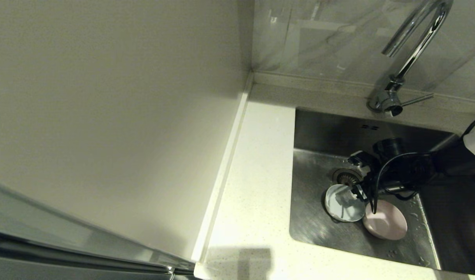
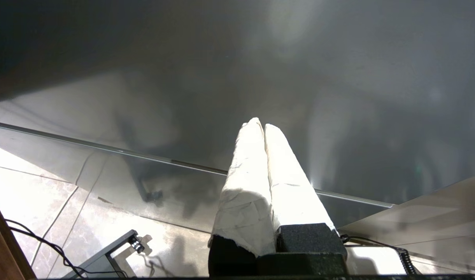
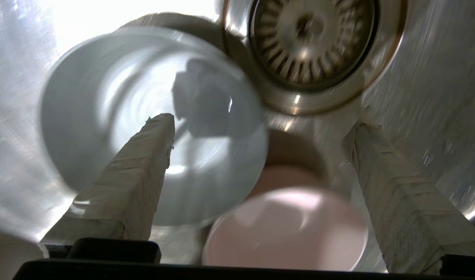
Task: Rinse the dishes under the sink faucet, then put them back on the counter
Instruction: Put a bowl back to the table from the sink
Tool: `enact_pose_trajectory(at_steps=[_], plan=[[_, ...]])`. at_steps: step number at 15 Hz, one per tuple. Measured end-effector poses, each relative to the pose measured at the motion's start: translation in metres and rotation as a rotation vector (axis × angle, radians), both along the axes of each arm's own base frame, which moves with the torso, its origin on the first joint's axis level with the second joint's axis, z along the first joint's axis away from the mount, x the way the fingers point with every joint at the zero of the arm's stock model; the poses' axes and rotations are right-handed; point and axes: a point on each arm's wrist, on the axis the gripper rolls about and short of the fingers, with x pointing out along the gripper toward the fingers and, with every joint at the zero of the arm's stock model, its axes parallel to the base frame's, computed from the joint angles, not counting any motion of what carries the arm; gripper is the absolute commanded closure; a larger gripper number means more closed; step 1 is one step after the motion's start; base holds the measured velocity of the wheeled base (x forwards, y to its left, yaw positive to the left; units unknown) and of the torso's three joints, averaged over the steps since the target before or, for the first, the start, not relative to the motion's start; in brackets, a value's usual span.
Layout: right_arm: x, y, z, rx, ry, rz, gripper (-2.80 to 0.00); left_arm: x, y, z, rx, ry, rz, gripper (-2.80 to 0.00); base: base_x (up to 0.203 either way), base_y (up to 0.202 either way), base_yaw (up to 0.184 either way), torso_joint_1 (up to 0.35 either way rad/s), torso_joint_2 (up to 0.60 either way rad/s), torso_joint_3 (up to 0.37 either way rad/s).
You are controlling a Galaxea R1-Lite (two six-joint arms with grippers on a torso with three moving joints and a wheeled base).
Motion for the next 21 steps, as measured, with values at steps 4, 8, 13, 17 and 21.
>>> enact_pose_trajectory(at_steps=[4, 8, 13, 17, 21], plan=[[0.022, -0.006, -0.012, -0.008, -0.014, 0.005, -2.80, 0.000, 0.000, 0.000, 0.000, 0.000, 0.000, 0.00, 0.000, 0.000, 0.000, 0.000, 0.00, 0.000], [0.033, -0.009, -0.027, -0.009, -0.002, 0.004, -2.80, 0.000, 0.000, 0.000, 0.000, 0.000, -0.001, 0.00, 0.000, 0.000, 0.000, 0.000, 0.00, 0.000], [0.036, -0.009, -0.031, -0.012, 0.001, 0.007, -2.80, 0.000, 0.000, 0.000, 0.000, 0.000, -0.001, 0.00, 0.000, 0.000, 0.000, 0.000, 0.00, 0.000], [0.035, -0.008, -0.010, -0.016, -0.047, 0.007, -2.80, 0.000, 0.000, 0.000, 0.000, 0.000, 0.000, 0.00, 0.000, 0.000, 0.000, 0.000, 0.00, 0.000], [0.030, -0.011, 0.012, -0.023, -0.092, -0.005, -2.80, 0.000, 0.000, 0.000, 0.000, 0.000, 0.000, 0.00, 0.000, 0.000, 0.000, 0.000, 0.00, 0.000]])
